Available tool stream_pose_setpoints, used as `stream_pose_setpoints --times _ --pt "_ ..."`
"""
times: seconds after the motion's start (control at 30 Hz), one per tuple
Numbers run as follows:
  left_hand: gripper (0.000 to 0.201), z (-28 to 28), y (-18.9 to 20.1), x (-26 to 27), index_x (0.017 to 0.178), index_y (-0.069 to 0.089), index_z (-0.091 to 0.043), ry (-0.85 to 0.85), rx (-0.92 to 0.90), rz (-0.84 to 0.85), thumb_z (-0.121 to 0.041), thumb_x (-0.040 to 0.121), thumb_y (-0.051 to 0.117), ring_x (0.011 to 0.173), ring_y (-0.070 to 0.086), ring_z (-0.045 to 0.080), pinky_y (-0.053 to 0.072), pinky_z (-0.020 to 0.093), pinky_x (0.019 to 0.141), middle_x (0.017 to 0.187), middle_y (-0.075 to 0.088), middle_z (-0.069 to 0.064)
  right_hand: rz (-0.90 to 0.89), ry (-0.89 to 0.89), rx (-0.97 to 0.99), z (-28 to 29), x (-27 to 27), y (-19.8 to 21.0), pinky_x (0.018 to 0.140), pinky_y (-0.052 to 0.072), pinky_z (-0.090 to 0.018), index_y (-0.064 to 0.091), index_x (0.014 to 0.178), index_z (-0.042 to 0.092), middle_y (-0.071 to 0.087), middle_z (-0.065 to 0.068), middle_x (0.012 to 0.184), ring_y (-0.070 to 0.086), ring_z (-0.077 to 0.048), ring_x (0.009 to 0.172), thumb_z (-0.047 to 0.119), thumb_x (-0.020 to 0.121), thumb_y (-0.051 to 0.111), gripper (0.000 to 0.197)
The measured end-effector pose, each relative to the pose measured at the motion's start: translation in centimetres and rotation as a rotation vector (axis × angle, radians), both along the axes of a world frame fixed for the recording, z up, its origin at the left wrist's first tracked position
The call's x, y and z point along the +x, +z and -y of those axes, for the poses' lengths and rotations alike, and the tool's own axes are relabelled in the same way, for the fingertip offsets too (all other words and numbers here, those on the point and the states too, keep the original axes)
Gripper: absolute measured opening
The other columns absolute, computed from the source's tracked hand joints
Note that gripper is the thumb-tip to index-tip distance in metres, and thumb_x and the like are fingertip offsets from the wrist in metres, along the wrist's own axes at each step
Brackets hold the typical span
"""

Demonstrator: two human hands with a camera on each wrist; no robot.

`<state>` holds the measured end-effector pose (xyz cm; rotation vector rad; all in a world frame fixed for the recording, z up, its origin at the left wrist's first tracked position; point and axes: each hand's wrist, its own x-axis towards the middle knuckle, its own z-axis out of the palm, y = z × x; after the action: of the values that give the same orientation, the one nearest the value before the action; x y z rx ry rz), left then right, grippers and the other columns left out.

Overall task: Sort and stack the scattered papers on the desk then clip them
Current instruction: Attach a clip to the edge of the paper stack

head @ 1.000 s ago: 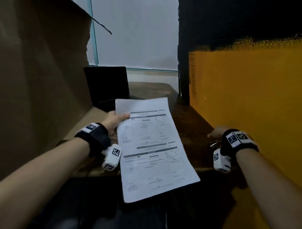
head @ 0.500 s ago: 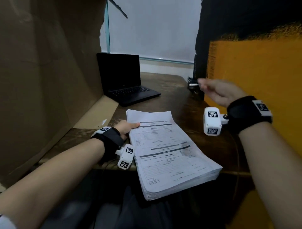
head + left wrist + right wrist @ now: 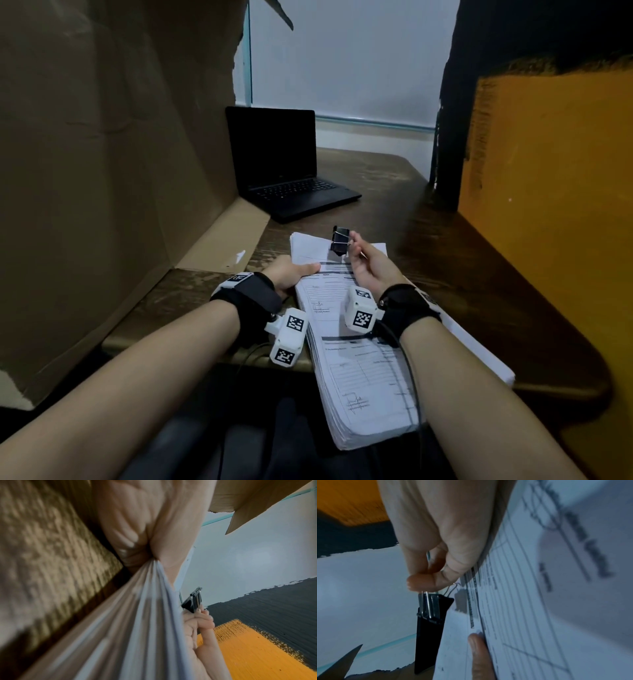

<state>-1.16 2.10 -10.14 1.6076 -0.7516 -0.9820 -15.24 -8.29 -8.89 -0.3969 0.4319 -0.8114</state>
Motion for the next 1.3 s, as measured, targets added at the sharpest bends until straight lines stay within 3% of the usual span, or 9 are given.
stream_pose_setpoints --times 0.13,0.3,0.43,0.5,0.6,0.93,1.03,1.17,1.3 --pt "0.041 0.4 -0.5 -0.2 0.129 0.052 0.005 0.045 -0.064 -0.069 -0.018 0.095 0.056 0.100 0.062 0.029 0.050 0.038 0.090 0.127 0.060 0.022 -0.024 0.031 -0.062 0.2 0.0 -0.5 0.051 0.052 -0.012 0.063 0.099 -0.004 0.064 -0.009 0.077 0.062 -0.007 0.053 0.004 0.096 0.052 0.014" --pt "0.067 0.1 -1.1 0.3 0.151 0.010 -0.029 0.073 -0.263 0.108 -0.006 0.098 0.044 0.137 0.035 0.024 0.037 0.042 0.110 0.156 0.021 0.005 -0.144 0.134 -0.255 -0.6 -0.2 -0.3 0.056 0.052 -0.009 0.067 0.101 0.001 0.063 -0.003 0.076 0.057 -0.004 0.056 0.011 0.095 0.056 0.015" --pt "0.025 -0.6 -0.5 -0.7 0.123 0.050 -0.015 -0.052 -0.360 -0.113 -0.022 0.099 0.048 0.096 0.059 0.018 0.047 0.027 0.086 0.116 0.057 0.006 -0.245 0.177 -0.461 -1.3 -0.1 -0.3 0.063 0.051 -0.013 0.070 0.102 0.006 0.064 -0.001 0.081 0.056 -0.006 0.069 0.011 0.094 0.057 0.016" --pt "0.025 -0.7 -0.6 -0.7 0.103 0.053 -0.011 -0.108 -0.336 -0.153 -0.034 0.093 0.057 0.086 0.062 0.021 0.049 0.033 0.081 0.097 0.064 0.009 -0.300 0.194 -0.560 -1.6 0.1 -0.4 0.064 0.050 -0.014 0.070 0.101 0.007 0.065 0.000 0.082 0.057 -0.006 0.071 0.011 0.094 0.057 0.015" --pt "0.020 -0.5 -1.3 -0.4 0.078 0.046 -0.013 -0.091 -0.289 -0.062 -0.017 0.094 0.058 0.061 0.056 0.015 0.043 0.028 0.059 0.075 0.059 0.007 -0.390 0.239 -0.685 -1.7 0.4 -0.6 0.065 0.048 -0.015 0.070 0.101 0.004 0.068 -0.002 0.083 0.060 -0.009 0.074 0.010 0.094 0.058 0.015" --pt "0.034 0.7 -0.5 0.3 0.068 0.041 -0.018 -0.093 0.052 0.408 -0.033 0.095 0.054 0.059 0.037 0.014 0.028 0.029 0.056 0.066 0.043 -0.001 -1.000 0.203 -0.555 -1.6 3.1 1.4 0.044 0.029 -0.020 0.051 0.077 0.015 0.038 0.003 0.059 0.034 -0.011 0.045 0.072 0.083 0.046 0.058" --pt "0.039 0.6 0.2 0.0 0.066 0.036 -0.018 -0.092 0.148 0.519 -0.037 0.096 0.051 0.056 0.033 0.012 0.024 0.028 0.053 0.062 0.038 -0.002 -1.138 0.228 -0.557 -1.4 4.5 2.3 0.048 0.042 -0.023 0.059 0.096 0.008 0.054 -0.004 0.071 0.051 -0.019 0.054 0.070 0.083 0.041 0.066" --pt "0.041 0.7 0.3 0.0 0.064 0.034 -0.018 -0.090 0.161 0.537 -0.037 0.096 0.051 0.054 0.032 0.012 0.024 0.028 0.052 0.061 0.037 -0.002 -1.393 0.196 -0.803 -1.7 5.3 2.8 0.083 0.050 -0.034 0.061 0.117 0.006 0.066 -0.015 0.108 0.065 -0.032 0.095 0.050 0.085 0.036 0.059" --pt "0.042 0.7 0.3 -0.1 0.063 0.034 -0.018 -0.087 0.138 0.495 -0.035 0.096 0.053 0.053 0.031 0.011 0.024 0.025 0.048 0.060 0.036 -0.002 -1.505 0.226 -0.907 -1.9 5.1 3.3 0.074 0.044 -0.032 0.064 0.110 0.007 0.066 -0.014 0.115 0.062 -0.030 0.094 0.024 0.089 0.039 0.037"
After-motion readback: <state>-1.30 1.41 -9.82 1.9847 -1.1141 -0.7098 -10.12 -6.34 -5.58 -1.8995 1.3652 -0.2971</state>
